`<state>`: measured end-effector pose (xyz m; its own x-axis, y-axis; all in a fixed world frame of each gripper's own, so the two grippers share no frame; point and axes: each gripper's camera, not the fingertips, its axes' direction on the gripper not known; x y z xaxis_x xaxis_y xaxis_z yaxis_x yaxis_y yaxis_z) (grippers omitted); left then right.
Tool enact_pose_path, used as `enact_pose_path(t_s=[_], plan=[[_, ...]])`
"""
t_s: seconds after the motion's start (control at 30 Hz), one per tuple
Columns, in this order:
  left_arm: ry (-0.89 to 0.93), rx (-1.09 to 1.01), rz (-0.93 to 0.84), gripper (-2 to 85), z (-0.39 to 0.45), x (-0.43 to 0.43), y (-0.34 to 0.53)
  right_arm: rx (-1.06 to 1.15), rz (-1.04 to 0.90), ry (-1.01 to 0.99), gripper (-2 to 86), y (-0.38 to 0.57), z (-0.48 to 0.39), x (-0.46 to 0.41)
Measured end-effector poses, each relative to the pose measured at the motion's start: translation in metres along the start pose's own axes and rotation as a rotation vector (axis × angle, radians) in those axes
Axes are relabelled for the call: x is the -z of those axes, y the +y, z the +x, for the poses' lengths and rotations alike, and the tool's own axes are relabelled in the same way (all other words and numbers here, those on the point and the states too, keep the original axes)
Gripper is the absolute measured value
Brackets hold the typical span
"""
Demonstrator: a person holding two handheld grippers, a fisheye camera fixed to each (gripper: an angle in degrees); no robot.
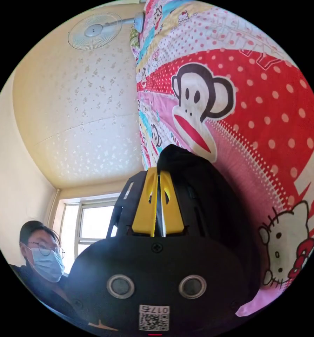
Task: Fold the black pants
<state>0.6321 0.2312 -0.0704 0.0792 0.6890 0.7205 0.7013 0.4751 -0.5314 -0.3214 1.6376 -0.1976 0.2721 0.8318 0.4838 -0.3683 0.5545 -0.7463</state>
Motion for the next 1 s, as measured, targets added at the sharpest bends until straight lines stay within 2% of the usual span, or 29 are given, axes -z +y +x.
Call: enact_pose_path(t_s=[0.1, 0.13, 0.23, 0.3, 0.33, 0.4, 0.47, 0.53, 0.57, 0.6, 0.67, 0.73, 0.8, 0.87, 0.93, 0.97, 1.0], plan=[[-0.084, -0.069, 0.016, 5.0, 0.010, 0.005, 0.026, 0.038, -0.008, -0.010, 1.1, 0.009, 0.002, -0.001], [-0.062, -0.074, 0.018, 5.3, 0.013, 0.005, 0.027, 0.003, -0.031, -0.064, 1.2, 0.011, 0.007, -0.004], [0.046, -0.164, 0.029, 5.3, 0.051, 0.000, 0.024, -0.040, 0.063, -0.330, 0.7, 0.025, -0.001, 0.001], [-0.076, -0.326, -0.013, 5.3, 0.100, -0.020, 0.018, 0.039, 0.032, -0.296, 0.4, 0.036, -0.025, -0.005], [-0.134, -0.365, -0.038, 5.3, 0.111, -0.030, 0.016, 0.126, -0.038, -0.144, 0.3, 0.043, -0.048, -0.016], [-0.398, -0.447, -0.148, 5.0, 0.136, -0.073, 0.007, 0.397, -0.168, 0.179, 0.3, 0.056, -0.089, -0.041], [-0.534, -0.486, -0.192, 3.1, 0.134, -0.106, 0.001, 0.756, -0.202, 0.769, 0.2, 0.080, -0.124, -0.087], [-0.619, -0.497, -0.265, 1.3, 0.113, -0.143, -0.001, 0.975, -0.177, 1.137, 0.2, 0.093, -0.116, -0.124], [-0.594, -0.495, -0.287, 0.5, 0.097, -0.159, 0.001, 1.103, -0.291, 1.238, 0.2, 0.098, -0.095, -0.151], [-0.547, -0.494, -0.233, -0.1, 0.089, -0.159, 0.004, 1.123, -0.355, 1.279, 0.2, 0.098, -0.083, -0.163], [-0.472, -0.453, -0.212, -0.6, 0.087, -0.151, 0.002, 1.233, -0.377, 1.358, 0.2, 0.108, -0.073, -0.182], [-0.469, -0.408, -0.222, -0.8, 0.094, -0.137, -0.002, 1.234, -0.400, 1.402, 0.2, 0.112, -0.082, -0.189], [-0.448, -0.395, -0.153, -0.9, 0.114, -0.102, 0.003, 1.164, -0.329, 1.361, 0.2, 0.115, -0.101, -0.180], [-0.363, -0.412, -0.108, -1.0, 0.128, -0.078, 0.012, 1.104, -0.230, 1.099, 0.3, 0.128, -0.133, -0.151], [-0.288, -0.427, -0.103, -1.0, 0.139, -0.066, 0.024, 1.084, -0.197, 0.942, 0.4, 0.141, -0.145, -0.135], [-0.300, -0.440, -0.130, -1.0, 0.142, -0.069, 0.035, 1.082, -0.214, 0.915, 0.6, 0.148, -0.142, -0.132], [-0.394, -0.456, -0.185, -1.0, 0.140, -0.081, 0.046, 1.085, -0.239, 0.925, 0.6, 0.150, -0.138, -0.133]])
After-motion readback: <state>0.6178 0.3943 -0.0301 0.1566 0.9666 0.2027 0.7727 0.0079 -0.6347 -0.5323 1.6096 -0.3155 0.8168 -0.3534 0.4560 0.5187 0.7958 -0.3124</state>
